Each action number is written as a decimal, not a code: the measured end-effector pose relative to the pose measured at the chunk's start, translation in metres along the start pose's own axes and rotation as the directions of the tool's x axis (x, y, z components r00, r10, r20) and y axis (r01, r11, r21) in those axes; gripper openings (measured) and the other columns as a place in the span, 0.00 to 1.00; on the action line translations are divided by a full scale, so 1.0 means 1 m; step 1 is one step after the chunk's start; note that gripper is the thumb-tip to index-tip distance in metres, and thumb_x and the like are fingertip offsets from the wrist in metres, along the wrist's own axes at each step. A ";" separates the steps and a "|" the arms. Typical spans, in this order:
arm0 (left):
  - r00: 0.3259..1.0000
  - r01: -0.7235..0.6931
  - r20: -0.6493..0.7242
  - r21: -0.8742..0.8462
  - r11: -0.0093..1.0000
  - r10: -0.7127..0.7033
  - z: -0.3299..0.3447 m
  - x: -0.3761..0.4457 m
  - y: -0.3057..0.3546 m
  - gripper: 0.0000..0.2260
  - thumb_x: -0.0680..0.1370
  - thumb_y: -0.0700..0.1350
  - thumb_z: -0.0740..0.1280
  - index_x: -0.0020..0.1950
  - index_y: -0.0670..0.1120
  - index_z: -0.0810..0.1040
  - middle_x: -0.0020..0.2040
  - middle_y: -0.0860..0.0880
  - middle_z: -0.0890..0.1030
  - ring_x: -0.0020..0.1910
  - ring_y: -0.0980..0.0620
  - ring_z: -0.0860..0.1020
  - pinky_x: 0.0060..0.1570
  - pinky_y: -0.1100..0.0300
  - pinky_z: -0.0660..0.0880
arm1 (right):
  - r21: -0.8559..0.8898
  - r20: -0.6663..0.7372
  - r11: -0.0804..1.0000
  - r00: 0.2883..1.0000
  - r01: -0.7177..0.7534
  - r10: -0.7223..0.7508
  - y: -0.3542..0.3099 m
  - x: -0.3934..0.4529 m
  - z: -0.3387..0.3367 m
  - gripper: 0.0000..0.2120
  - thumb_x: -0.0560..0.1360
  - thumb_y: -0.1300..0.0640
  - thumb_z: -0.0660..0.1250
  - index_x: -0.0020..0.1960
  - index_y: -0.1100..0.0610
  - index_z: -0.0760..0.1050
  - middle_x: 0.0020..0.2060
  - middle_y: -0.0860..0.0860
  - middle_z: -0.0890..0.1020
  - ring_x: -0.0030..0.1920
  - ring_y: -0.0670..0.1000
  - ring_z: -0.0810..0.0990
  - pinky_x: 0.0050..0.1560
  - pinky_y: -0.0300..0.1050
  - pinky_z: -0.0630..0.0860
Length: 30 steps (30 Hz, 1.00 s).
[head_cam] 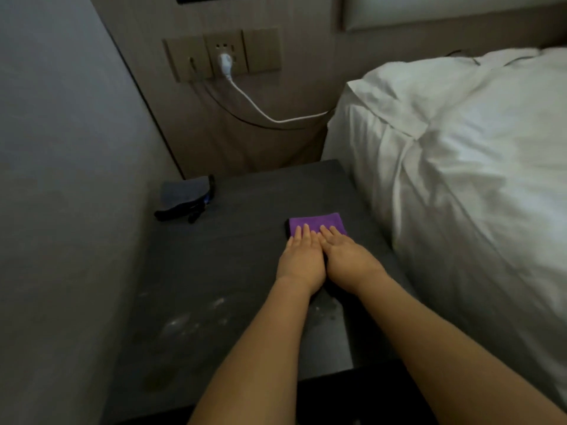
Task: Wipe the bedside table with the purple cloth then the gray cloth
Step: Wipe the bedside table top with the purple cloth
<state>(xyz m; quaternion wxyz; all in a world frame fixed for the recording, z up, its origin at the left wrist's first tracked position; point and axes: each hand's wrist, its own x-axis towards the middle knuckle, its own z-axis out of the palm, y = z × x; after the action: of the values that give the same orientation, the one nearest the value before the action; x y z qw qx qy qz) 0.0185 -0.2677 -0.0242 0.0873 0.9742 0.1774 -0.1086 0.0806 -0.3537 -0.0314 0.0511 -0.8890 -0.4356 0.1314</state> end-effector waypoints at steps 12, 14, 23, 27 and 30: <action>0.997 -0.081 0.010 0.016 0.997 0.081 0.003 0.016 0.053 0.24 0.82 0.39 0.48 0.78 0.38 0.47 0.79 0.39 0.47 0.78 0.43 0.46 0.77 0.53 0.46 | -0.132 0.024 0.987 0.995 -0.089 0.093 0.044 -0.022 -0.012 0.26 0.79 0.58 0.44 0.76 0.66 0.47 0.76 0.62 0.52 0.77 0.56 0.51 0.76 0.44 0.45; 0.996 -0.094 0.005 0.019 0.995 0.093 0.002 0.015 0.050 0.24 0.82 0.39 0.47 0.78 0.38 0.47 0.79 0.39 0.48 0.78 0.43 0.47 0.77 0.53 0.46 | -0.164 0.030 0.980 0.993 -0.109 0.115 0.039 -0.021 -0.011 0.26 0.80 0.60 0.46 0.76 0.66 0.46 0.77 0.61 0.51 0.78 0.56 0.50 0.77 0.45 0.44; 0.998 -0.057 0.003 0.045 0.997 0.057 0.004 -0.011 -0.002 0.24 0.82 0.40 0.47 0.78 0.39 0.47 0.79 0.41 0.47 0.79 0.44 0.46 0.77 0.53 0.45 | -0.169 0.034 0.982 0.995 -0.089 0.096 -0.017 -0.009 0.002 0.28 0.79 0.55 0.40 0.76 0.64 0.47 0.77 0.61 0.51 0.77 0.57 0.51 0.77 0.48 0.49; 1.000 0.031 -0.007 0.035 0.999 -0.030 0.003 -0.040 -0.061 0.24 0.82 0.41 0.47 0.78 0.39 0.46 0.79 0.41 0.47 0.79 0.45 0.46 0.76 0.54 0.46 | -0.136 0.034 0.991 0.999 0.010 -0.005 -0.082 0.001 0.010 0.26 0.81 0.59 0.48 0.76 0.64 0.47 0.77 0.61 0.51 0.77 0.57 0.49 0.77 0.48 0.47; 0.994 0.108 0.005 0.002 0.994 -0.108 0.001 -0.068 -0.109 0.25 0.82 0.41 0.49 0.78 0.40 0.46 0.79 0.42 0.46 0.79 0.46 0.45 0.76 0.54 0.45 | -0.122 0.065 0.989 0.995 0.077 -0.070 -0.134 0.011 0.019 0.26 0.81 0.58 0.47 0.76 0.63 0.46 0.77 0.60 0.50 0.77 0.58 0.48 0.78 0.50 0.49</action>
<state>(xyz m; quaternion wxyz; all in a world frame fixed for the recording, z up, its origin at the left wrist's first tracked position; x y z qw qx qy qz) -0.0832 -0.1902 -0.0233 0.0811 0.9629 0.2296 -0.1160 -0.0204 -0.2632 -0.0245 -0.0128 -0.8695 -0.4767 0.1287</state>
